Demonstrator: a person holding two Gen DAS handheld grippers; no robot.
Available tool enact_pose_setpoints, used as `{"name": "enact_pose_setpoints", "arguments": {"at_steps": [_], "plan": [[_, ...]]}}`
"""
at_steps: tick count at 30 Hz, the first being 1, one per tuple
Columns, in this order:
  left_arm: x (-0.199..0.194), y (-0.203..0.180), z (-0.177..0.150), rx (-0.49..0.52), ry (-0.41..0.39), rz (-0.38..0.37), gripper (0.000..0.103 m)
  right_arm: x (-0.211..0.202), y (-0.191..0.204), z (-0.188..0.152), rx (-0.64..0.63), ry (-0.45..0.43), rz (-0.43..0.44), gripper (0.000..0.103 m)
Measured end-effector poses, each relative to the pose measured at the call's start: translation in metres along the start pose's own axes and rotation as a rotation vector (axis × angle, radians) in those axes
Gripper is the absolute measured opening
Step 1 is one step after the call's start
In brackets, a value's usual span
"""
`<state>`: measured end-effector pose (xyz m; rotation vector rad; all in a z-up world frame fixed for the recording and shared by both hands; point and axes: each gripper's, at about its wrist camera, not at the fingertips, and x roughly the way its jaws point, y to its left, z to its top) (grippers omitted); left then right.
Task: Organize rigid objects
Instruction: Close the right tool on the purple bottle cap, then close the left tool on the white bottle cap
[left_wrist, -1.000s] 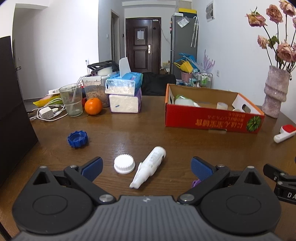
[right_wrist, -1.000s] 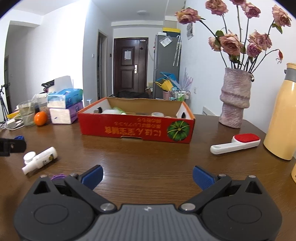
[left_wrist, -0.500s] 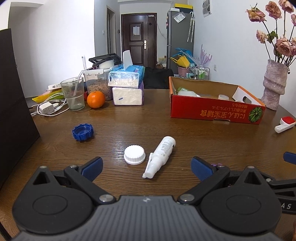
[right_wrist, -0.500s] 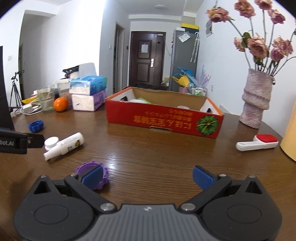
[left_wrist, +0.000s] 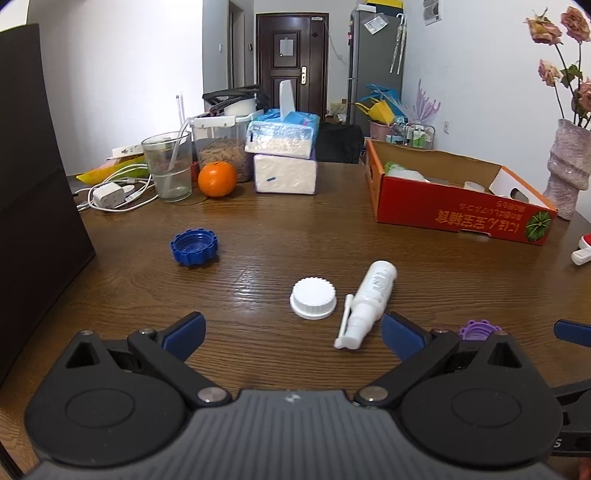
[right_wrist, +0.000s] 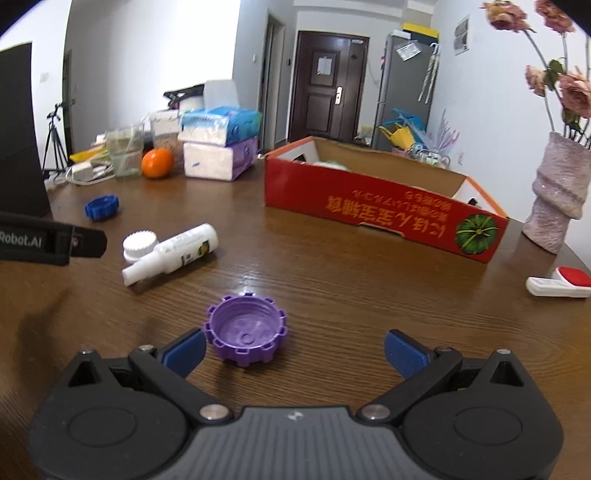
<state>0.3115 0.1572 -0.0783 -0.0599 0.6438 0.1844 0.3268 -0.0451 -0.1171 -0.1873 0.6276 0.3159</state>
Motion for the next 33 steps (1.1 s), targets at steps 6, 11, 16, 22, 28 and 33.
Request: {"name": "enact_pose_setpoints", "arguments": {"at_steps": [6,11,16,22,28,33], "plan": [[0.004,0.009,0.001,-0.016,0.008,0.005,0.103,0.019,0.006,0.006,0.000,0.039,0.018,0.094],[0.008,0.013,0.002,-0.021,0.016,0.007,0.103,0.028,0.013,0.011,-0.010,0.036,0.049,0.062],[0.015,0.014,0.001,-0.023,0.029,0.007,0.103,0.031,0.013,0.015,-0.011,0.017,0.043,0.053],[0.029,0.018,0.003,-0.045,0.051,0.016,0.103,0.035,0.001,0.021,0.027,-0.015,0.012,0.053],[0.043,0.023,0.006,-0.067,0.063,0.015,0.103,0.040,-0.012,0.026,0.045,-0.033,-0.013,0.053],[0.054,0.020,0.006,-0.052,0.081,0.023,0.103,0.042,-0.020,0.028,0.053,-0.045,-0.025,0.053]]}}
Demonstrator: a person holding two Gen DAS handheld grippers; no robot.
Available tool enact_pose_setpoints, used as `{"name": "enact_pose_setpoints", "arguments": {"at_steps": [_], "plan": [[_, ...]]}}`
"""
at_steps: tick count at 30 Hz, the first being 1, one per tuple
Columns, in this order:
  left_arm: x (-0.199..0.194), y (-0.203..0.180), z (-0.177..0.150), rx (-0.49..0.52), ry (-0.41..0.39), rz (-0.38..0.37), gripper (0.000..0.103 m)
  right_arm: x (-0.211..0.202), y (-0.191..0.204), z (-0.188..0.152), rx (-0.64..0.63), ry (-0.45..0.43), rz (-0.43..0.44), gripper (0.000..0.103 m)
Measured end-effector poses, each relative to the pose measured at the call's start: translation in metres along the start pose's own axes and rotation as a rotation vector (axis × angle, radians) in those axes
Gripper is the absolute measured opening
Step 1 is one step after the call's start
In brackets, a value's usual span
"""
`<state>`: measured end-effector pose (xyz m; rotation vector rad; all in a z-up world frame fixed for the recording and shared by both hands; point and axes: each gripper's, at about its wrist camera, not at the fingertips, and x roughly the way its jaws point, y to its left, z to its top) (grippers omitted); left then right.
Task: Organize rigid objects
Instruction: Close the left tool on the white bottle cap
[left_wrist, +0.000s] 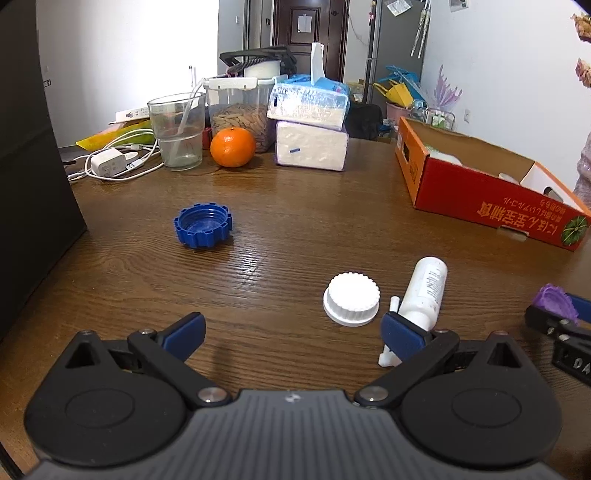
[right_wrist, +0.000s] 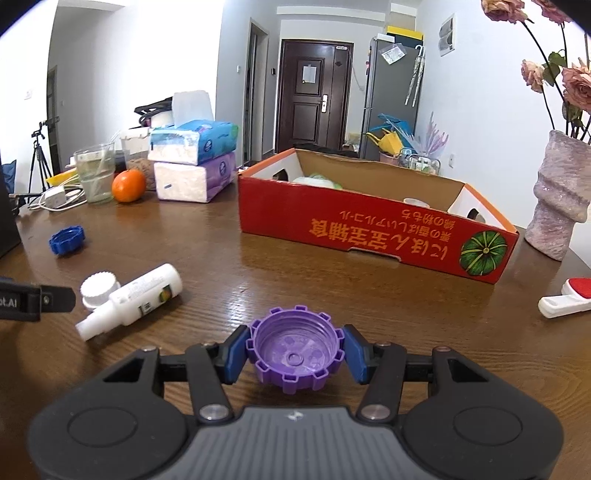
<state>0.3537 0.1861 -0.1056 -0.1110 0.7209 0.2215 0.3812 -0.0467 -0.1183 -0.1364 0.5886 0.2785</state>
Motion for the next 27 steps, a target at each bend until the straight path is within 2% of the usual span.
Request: {"name": "enact_pose_setpoints", "arguments": {"at_steps": [8,13,17,20,25,27], "plan": [[0.012,-0.003,0.004,0.026,-0.001,-0.002,0.103,0.004,-0.013,0.003,0.010,-0.019,-0.015,0.053],[0.018,-0.005,0.006,0.033,0.000,-0.036,0.103,0.005,-0.022,0.005,0.016,-0.027,-0.022,0.053],[0.022,-0.010,0.007,0.054,0.002,-0.027,0.103,0.007,-0.027,0.005,0.023,-0.031,-0.028,0.053],[0.027,-0.012,0.008,0.061,0.011,-0.034,0.097,0.006,-0.030,0.005,0.033,-0.035,-0.026,0.053],[0.031,-0.016,0.008,0.087,0.009,-0.052,0.077,0.004,-0.027,0.003,0.019,-0.046,-0.023,0.053],[0.032,-0.018,0.008,0.096,0.008,-0.063,0.076,0.003,-0.026,0.003,0.016,-0.047,-0.022,0.053]]}}
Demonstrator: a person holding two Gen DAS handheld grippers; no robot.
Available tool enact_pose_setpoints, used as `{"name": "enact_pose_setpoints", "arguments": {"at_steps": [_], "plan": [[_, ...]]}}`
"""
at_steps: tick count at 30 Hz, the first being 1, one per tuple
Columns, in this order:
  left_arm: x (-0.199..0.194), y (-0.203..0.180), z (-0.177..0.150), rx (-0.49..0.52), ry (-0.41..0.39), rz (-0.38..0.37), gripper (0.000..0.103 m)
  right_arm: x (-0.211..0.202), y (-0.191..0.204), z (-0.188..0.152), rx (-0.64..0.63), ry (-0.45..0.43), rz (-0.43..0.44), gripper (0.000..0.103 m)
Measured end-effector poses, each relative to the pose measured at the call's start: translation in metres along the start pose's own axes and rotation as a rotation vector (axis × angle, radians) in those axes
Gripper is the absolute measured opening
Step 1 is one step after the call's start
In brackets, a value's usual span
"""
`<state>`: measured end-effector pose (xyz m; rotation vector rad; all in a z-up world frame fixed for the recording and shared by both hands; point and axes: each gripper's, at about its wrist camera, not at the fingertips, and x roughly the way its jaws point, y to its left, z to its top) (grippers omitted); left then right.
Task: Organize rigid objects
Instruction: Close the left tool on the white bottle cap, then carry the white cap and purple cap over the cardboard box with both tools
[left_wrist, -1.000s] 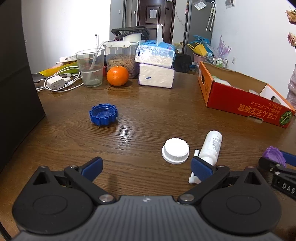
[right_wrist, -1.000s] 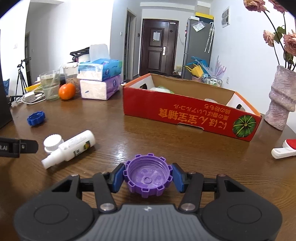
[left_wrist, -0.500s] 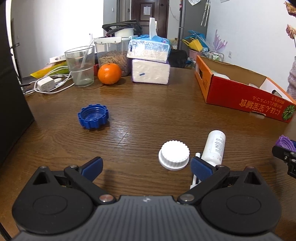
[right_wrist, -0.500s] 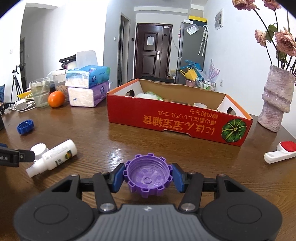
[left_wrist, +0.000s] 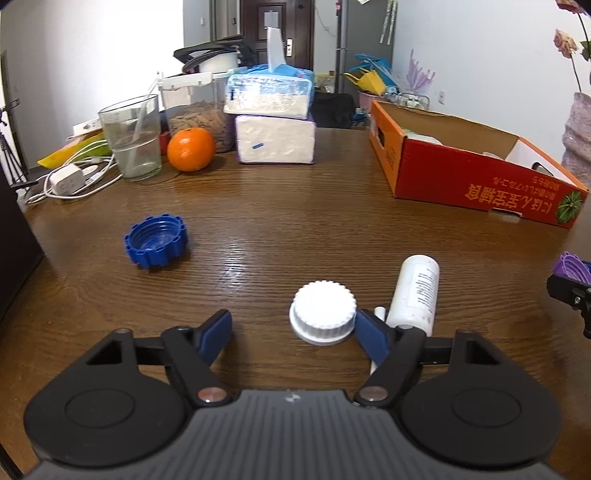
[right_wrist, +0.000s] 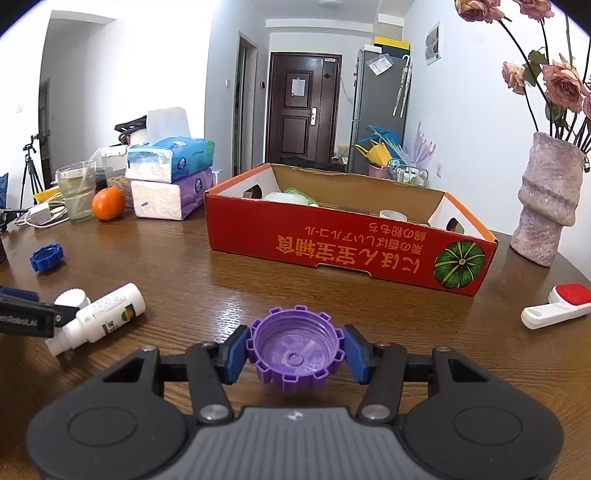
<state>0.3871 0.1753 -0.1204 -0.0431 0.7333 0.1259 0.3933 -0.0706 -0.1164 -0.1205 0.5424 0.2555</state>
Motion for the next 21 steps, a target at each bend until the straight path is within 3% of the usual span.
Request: {"name": "enact_pose_setpoints", "arguments": {"at_steps": [5,8,9,21], "plan": [[0.000,-0.005,0.000,0.022,-0.018,-0.010,0.068,-0.001,0.003,-0.001,-0.008,-0.001,0.001,0.053],[0.001,-0.006,0.001,0.036,-0.023,-0.023,0.044,-0.002,0.004,-0.002,-0.012,-0.002,0.000,0.053],[0.000,-0.006,0.000,0.040,-0.028,-0.032,0.041,-0.003,0.003,-0.002,-0.012,-0.004,0.000,0.053],[-0.021,-0.006,-0.003,0.041,-0.111,0.026,0.041,-0.007,0.001,-0.003,-0.004,-0.024,0.004,0.053]]}}
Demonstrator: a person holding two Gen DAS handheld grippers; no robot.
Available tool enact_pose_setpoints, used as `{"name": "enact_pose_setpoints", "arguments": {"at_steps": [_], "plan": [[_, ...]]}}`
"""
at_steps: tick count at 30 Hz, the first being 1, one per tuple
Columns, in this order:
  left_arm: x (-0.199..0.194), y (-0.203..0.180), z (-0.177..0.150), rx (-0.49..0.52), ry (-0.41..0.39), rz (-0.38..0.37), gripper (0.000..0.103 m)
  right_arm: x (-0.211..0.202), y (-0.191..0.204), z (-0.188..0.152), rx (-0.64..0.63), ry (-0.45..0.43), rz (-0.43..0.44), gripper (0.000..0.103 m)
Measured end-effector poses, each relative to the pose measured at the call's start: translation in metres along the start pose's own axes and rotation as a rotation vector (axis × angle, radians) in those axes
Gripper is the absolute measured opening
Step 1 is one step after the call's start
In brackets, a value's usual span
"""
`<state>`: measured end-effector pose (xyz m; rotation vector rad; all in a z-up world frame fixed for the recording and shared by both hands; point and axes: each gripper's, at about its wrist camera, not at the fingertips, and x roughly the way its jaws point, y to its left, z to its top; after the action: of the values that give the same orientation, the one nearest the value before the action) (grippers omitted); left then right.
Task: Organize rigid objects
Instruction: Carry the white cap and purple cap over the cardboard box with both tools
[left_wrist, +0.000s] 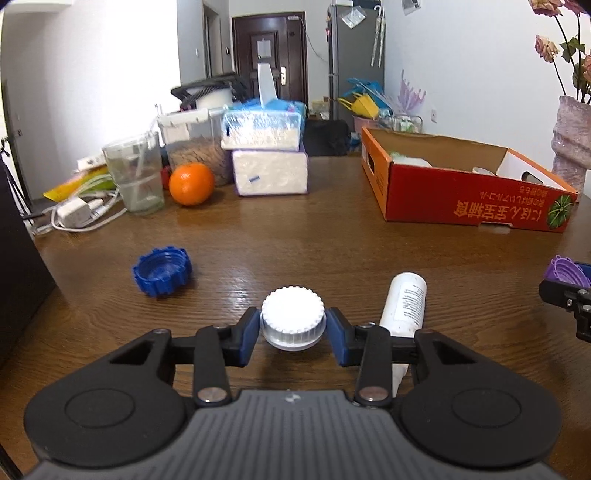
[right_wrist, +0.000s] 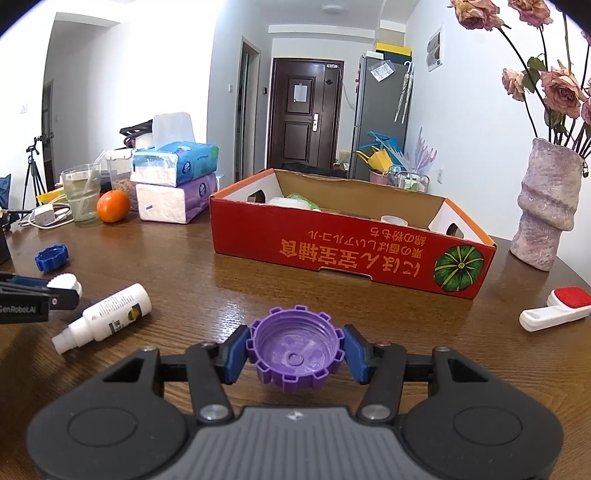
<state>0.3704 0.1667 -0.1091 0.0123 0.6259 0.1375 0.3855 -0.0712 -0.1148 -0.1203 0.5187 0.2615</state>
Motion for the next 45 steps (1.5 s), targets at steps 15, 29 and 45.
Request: {"name": "enact_pose_setpoints", "arguments": {"at_steps": [15,29,45], "plan": [[-0.029,-0.020,0.003,-0.031,-0.068,0.018,0.041,-0.019,-0.009,0.006,0.032,-0.056,0.023,0.053],[-0.034,-0.080,0.012,-0.008,-0.071,-0.042,0.041,-0.033,-0.035,0.013,0.094,-0.116,0.001,0.053],[-0.023,-0.130,0.046,-0.034,-0.106,-0.079,0.041,-0.028,-0.074,0.021,0.149,-0.179,-0.057,0.053]]}}
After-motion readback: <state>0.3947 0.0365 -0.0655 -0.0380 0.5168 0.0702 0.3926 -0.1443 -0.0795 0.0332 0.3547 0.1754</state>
